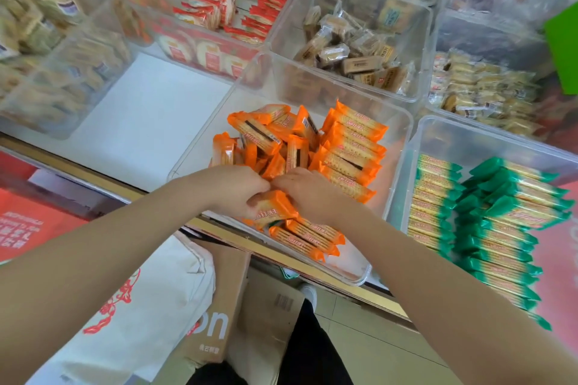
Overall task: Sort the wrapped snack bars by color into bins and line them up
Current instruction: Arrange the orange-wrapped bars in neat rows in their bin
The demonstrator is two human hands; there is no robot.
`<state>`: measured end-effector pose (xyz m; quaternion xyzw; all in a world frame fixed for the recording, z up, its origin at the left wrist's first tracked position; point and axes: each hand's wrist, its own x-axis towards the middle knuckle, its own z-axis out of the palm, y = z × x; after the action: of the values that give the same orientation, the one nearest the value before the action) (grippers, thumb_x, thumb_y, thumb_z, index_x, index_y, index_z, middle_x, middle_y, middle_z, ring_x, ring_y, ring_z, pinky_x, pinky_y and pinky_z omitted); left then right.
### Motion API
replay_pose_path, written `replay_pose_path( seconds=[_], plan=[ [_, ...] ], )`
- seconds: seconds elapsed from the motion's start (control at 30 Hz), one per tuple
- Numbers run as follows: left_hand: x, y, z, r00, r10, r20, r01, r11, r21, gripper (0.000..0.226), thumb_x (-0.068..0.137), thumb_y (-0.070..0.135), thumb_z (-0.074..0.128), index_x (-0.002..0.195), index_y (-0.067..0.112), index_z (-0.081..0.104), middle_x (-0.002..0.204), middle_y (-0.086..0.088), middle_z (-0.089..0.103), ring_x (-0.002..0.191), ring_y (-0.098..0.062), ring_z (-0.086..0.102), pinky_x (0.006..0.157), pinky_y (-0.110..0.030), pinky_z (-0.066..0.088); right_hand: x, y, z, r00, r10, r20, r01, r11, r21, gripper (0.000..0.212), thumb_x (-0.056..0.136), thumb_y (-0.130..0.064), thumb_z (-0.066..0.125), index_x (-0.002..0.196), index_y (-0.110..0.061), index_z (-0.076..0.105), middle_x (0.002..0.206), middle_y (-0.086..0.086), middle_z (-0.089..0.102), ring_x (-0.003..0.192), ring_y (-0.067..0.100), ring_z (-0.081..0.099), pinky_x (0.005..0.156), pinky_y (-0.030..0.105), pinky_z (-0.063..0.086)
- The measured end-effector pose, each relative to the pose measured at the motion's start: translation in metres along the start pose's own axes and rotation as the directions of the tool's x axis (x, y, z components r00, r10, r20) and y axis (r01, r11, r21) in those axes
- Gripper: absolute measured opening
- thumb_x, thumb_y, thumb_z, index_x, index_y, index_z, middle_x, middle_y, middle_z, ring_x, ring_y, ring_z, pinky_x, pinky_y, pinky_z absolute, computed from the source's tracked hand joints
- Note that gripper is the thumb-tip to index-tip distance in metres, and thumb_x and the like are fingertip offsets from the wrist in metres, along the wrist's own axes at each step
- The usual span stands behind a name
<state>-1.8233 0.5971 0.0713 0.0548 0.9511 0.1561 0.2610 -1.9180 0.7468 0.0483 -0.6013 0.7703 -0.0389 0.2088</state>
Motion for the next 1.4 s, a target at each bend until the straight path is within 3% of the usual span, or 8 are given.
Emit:
replay_pose_path(
  seconds=[0.13, 0.3, 0.4, 0.5, 0.6, 0.93, 1.27, 1.4],
  plan=[
    [-0.04, -0.004, -0.006, 0.968, -0.05, -0.246, -0.013, 0.969, -0.247, 0.025, 0.088, 0.031, 0.054, 0.068, 0.027, 0.038, 0.063, 0.008, 0.042, 0.055, -0.007, 0.039, 0.057, -0.028, 0.036, -0.001, -0.001, -0.008, 0.99, 0.028, 0.139, -0.005, 0.987, -0.163, 0.045, 0.098, -0.021, 0.044, 0.142, -0.016, 0.036, 0.151, 0.002, 0.029, 0.136, 0.023, 0.024, 0.103, 0.037, 0.032],
    [-0.057, -0.014, 0.008, 0.916, -0.125, -0.381, -0.037, 0.92, -0.391, 0.043, 0.079, 0.072, 0.028, 0.093, 0.035, 0.045, 0.08, 0.008, 0.053, 0.069, -0.011, 0.052, 0.06, -0.03, 0.045, 0.0, -0.012, -0.002, 0.992, 0.083, 0.093, -0.045, 0.935, -0.353, 0.047, 0.092, -0.034, 0.053, 0.133, -0.013, 0.045, 0.135, 0.01, 0.041, 0.124, 0.027, 0.036, 0.097, 0.036, 0.036],
    [-0.052, -0.003, 0.01, 0.897, -0.132, -0.423, -0.074, 0.896, -0.437, 0.019, 0.079, 0.063, 0.045, 0.091, 0.05, 0.039, 0.089, 0.026, 0.051, 0.082, 0.004, 0.054, 0.063, -0.012, 0.041, -0.007, -0.01, -0.01, 0.988, 0.104, 0.112, -0.082, 0.98, -0.183, 0.032, 0.093, -0.022, 0.05, 0.122, -0.009, 0.055, 0.117, 0.013, 0.052, 0.11, 0.029, 0.049, 0.089, 0.037, 0.043],
    [-0.042, 0.01, 0.005, 0.896, -0.101, -0.433, -0.119, 0.884, -0.452, 0.026, 0.084, 0.034, 0.064, 0.097, 0.046, 0.045, 0.089, 0.029, 0.052, 0.084, 0.01, 0.054, 0.068, -0.006, 0.04, -0.025, -0.001, -0.023, 0.977, 0.183, 0.11, -0.185, 0.983, 0.013, 0.027, 0.095, -0.02, 0.047, 0.118, -0.009, 0.056, 0.106, 0.013, 0.06, 0.1, 0.03, 0.058, 0.08, 0.038, 0.048],
    [-0.027, 0.021, -0.002, 0.894, 0.0, -0.448, -0.158, 0.936, -0.316, 0.03, 0.088, 0.028, 0.061, 0.117, 0.031, 0.056, 0.096, 0.025, 0.051, 0.082, 0.01, 0.049, 0.069, -0.005, 0.036, -0.052, 0.017, -0.038, 0.946, 0.321, -0.04, -0.315, 0.942, 0.113, 0.022, 0.09, -0.016, 0.052, 0.111, -0.013, 0.051, 0.104, 0.009, 0.063, 0.097, 0.029, 0.058, 0.078, 0.035, 0.044],
    [0.044, 0.06, 0.007, 0.948, 0.209, -0.24, -0.159, 0.964, 0.214, 0.04, 0.094, 0.037, 0.047, 0.131, 0.022, 0.051, 0.119, -0.001, 0.057, 0.107, -0.019, 0.054, 0.074, -0.03, 0.044, -0.07, 0.043, -0.034, 0.917, 0.383, -0.11, -0.399, 0.886, -0.238, 0.022, 0.092, -0.023, 0.05, 0.111, -0.013, 0.049, 0.109, 0.006, 0.061, 0.105, 0.027, 0.054, 0.096, 0.036, 0.034],
    [0.043, 0.06, 0.016, 0.917, -0.167, -0.362, 0.152, 0.986, -0.068, 0.065, 0.077, 0.045, 0.068, 0.128, 0.014, 0.042, 0.125, -0.002, 0.045, 0.116, -0.021, 0.043, 0.092, -0.03, 0.04, -0.072, 0.04, -0.031, 0.933, 0.333, -0.133, -0.354, 0.913, -0.2, 0.024, 0.094, -0.021, 0.046, 0.115, -0.013, 0.051, 0.115, 0.006, 0.056, 0.108, 0.026, 0.051, 0.089, 0.033, 0.038],
    [0.027, 0.043, 0.015, 0.939, -0.326, -0.106, 0.306, 0.936, -0.173, 0.043, 0.083, 0.035, 0.066, 0.116, 0.01, 0.052, 0.108, -0.007, 0.062, 0.098, -0.022, 0.058, 0.078, -0.029, 0.045, -0.06, 0.029, -0.026, 0.958, 0.254, -0.129, -0.27, 0.954, -0.127, 0.036, 0.094, -0.022, 0.049, 0.129, -0.017, 0.041, 0.128, 0.008, 0.046, 0.118, 0.028, 0.046, 0.092, 0.037, 0.04]
  ],
)
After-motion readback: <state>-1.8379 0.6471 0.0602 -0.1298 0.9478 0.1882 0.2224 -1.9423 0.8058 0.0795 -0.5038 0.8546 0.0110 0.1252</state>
